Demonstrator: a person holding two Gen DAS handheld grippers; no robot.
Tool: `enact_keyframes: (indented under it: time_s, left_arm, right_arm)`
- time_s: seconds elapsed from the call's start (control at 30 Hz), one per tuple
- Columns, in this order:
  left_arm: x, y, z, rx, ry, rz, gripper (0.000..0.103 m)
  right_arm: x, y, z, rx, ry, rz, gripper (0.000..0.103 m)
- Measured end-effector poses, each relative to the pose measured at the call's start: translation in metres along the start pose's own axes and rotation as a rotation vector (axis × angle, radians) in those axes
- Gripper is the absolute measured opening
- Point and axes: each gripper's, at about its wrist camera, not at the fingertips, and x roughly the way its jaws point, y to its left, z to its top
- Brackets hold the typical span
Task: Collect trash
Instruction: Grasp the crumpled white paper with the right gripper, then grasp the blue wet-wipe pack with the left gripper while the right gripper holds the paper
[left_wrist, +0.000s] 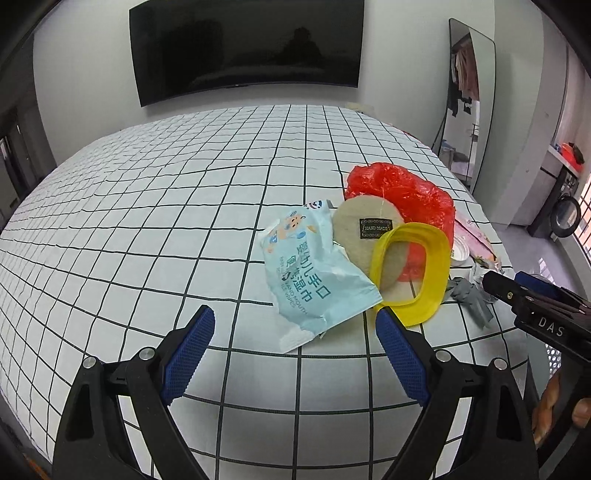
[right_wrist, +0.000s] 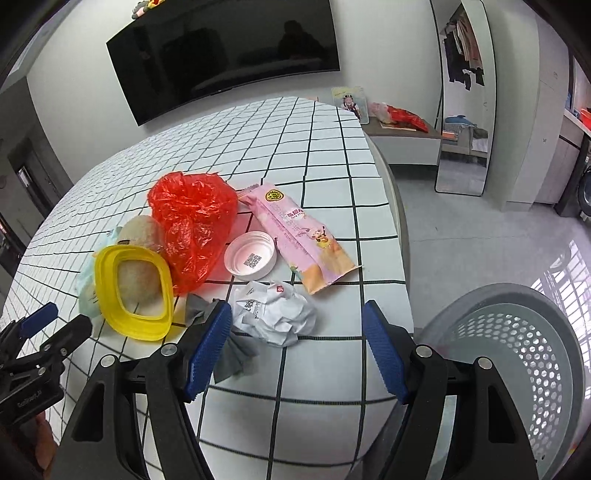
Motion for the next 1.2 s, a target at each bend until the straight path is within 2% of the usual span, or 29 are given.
enact_keyframes:
  time_s: [0.27, 0.33, 0.4, 0.53, 0.87, 1.03, 1.2]
  left_arm:
    - [0.01, 0.008, 0.0, -0.014, 0.016, -0.005, 0.087]
    - [0.01, 0.01, -0.001, -0.017, 0.017, -0.005, 0.087]
    - [0.009, 0.01, -0.002, -0.019, 0.017, -0.005, 0.087]
    - [0.008, 0.012, -0.003, -0.025, 0.02, -0.006, 0.087]
    - [0.005, 0.015, -0.002, -0.034, 0.016, 0.002, 0.087]
    - [0.003, 0.013, 0.0, -0.037, 0.01, -0.015, 0.087]
    - [0.003, 0.011, 0.001, -0.029, 0.008, -0.002, 0.087]
  right_arm:
    - [0.01, 0.009, 0.001, -0.025, 0.011, -0.018, 0.068]
    - [0.01, 0.012, 0.001, -0.04, 0.014, -0.017, 0.055]
    - [0.01, 0.014, 0.001, -0.05, 0.015, -0.011, 0.046]
    - [0.004, 0.018, 0.0, -0.057, -0.003, -0.003, 0.039]
    - [-0.025, 0.009, -0.017, -0.002, -0.046, 0.014, 0.039]
    - [-0.037, -0.002, -0.029, 0.04, -0.045, 0.018, 0.039]
    - [-0.043, -0.01, -0.035, 0.058, -0.048, 0.013, 0.039]
